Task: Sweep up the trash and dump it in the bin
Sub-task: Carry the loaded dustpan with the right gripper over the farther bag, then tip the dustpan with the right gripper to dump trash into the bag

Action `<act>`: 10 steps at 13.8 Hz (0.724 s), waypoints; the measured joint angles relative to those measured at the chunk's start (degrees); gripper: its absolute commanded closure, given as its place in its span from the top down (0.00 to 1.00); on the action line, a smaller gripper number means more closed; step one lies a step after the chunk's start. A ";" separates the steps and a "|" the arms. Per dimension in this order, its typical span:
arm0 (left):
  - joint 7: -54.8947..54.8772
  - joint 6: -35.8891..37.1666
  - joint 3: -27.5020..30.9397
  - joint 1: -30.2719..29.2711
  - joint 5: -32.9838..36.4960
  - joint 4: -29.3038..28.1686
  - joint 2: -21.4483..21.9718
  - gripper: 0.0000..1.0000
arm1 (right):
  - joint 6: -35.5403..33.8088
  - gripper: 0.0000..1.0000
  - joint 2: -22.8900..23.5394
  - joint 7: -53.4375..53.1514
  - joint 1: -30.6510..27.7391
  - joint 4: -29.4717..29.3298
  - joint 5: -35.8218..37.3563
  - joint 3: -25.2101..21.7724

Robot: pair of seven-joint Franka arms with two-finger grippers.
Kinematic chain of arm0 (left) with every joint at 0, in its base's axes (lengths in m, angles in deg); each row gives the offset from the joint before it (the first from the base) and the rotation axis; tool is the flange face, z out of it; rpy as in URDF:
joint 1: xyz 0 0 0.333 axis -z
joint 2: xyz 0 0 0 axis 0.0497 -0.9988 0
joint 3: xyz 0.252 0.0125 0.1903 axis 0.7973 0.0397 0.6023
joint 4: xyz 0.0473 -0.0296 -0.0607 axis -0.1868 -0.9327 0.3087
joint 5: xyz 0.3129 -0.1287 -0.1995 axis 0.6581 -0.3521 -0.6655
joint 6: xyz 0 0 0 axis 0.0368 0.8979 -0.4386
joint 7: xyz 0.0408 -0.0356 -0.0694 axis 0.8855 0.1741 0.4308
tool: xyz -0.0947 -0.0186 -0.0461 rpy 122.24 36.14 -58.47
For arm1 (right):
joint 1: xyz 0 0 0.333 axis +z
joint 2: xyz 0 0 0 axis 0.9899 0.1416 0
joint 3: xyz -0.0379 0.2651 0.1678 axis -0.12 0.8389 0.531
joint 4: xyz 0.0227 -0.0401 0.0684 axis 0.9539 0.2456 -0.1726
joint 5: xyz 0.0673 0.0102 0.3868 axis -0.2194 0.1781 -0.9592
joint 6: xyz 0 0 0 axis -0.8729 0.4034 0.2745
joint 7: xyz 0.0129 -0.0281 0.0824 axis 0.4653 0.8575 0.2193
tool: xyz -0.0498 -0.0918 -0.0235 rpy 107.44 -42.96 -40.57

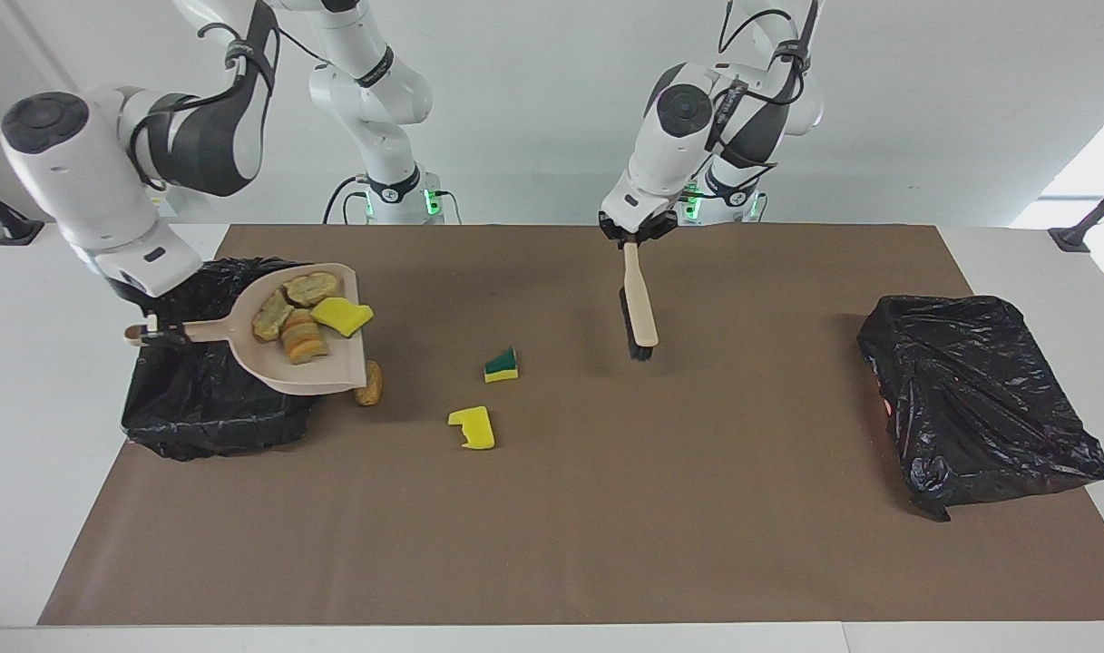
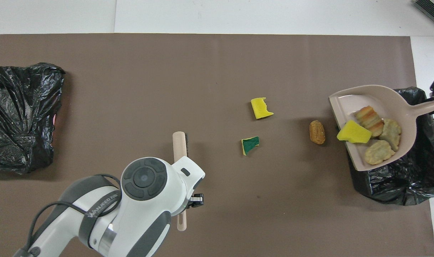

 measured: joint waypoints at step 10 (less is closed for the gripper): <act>8.77 -10.61 0.06 12.41 0.00 -3.79 -4.38 0.00 | 12.02 0.00 -6.90 -16.67 -3.46 12.40 31.62 0.73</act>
